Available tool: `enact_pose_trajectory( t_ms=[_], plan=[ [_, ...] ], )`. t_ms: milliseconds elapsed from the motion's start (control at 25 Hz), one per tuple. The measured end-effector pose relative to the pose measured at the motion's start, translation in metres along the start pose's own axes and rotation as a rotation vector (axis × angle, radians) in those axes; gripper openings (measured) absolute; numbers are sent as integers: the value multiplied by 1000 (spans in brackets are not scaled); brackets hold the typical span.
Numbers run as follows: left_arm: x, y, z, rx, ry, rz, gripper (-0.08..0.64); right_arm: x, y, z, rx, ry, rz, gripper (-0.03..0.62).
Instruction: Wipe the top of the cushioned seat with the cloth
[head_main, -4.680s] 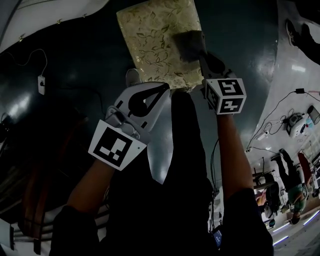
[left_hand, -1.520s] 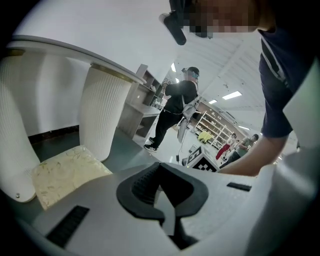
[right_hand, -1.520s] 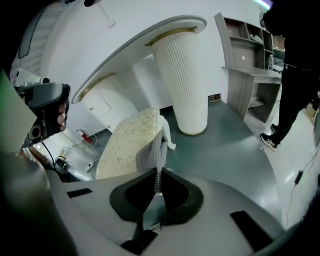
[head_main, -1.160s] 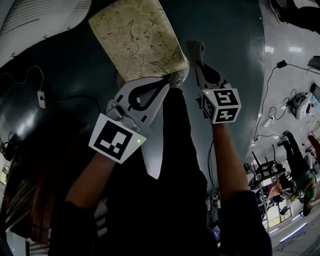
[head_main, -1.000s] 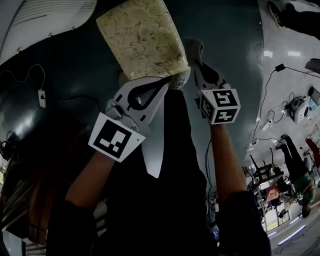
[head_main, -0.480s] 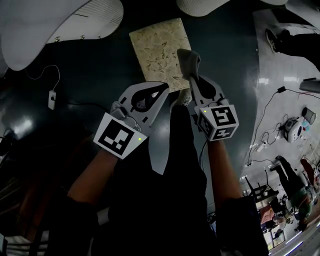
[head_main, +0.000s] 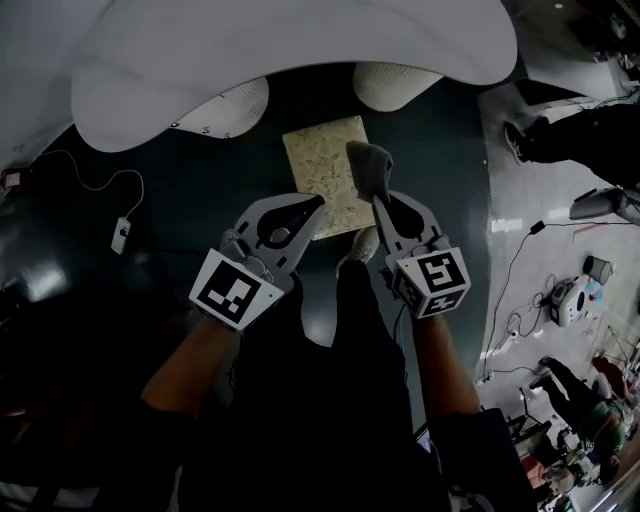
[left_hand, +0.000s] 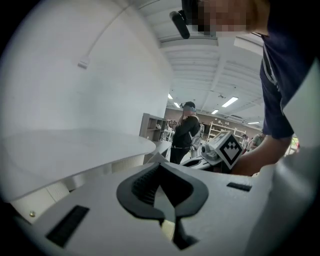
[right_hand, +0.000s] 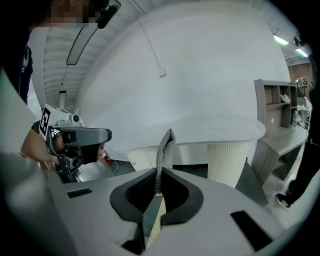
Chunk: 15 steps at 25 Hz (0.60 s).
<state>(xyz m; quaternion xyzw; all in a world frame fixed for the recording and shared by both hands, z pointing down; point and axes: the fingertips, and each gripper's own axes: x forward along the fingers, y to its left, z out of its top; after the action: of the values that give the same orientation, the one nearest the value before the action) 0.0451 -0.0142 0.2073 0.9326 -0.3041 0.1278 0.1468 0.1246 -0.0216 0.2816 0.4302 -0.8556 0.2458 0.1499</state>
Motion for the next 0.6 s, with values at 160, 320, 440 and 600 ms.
enact_pose_trajectory(
  t_ms=[160, 320, 440, 600],
  plan=[
    [-20, 0, 45, 13, -52, 32, 8, -20, 15, 53, -27, -50, 19, 34],
    [-44, -6, 85, 39, -96, 52, 8, -42, 30, 104, -28, -120, 34, 34],
    [-64, -8, 100, 62, -103, 74, 8, -58, 49, 130, -40, -156, 52, 34],
    [-85, -6, 115, 70, -121, 108, 8, -71, 71, 153, -64, -188, 78, 34]
  ],
)
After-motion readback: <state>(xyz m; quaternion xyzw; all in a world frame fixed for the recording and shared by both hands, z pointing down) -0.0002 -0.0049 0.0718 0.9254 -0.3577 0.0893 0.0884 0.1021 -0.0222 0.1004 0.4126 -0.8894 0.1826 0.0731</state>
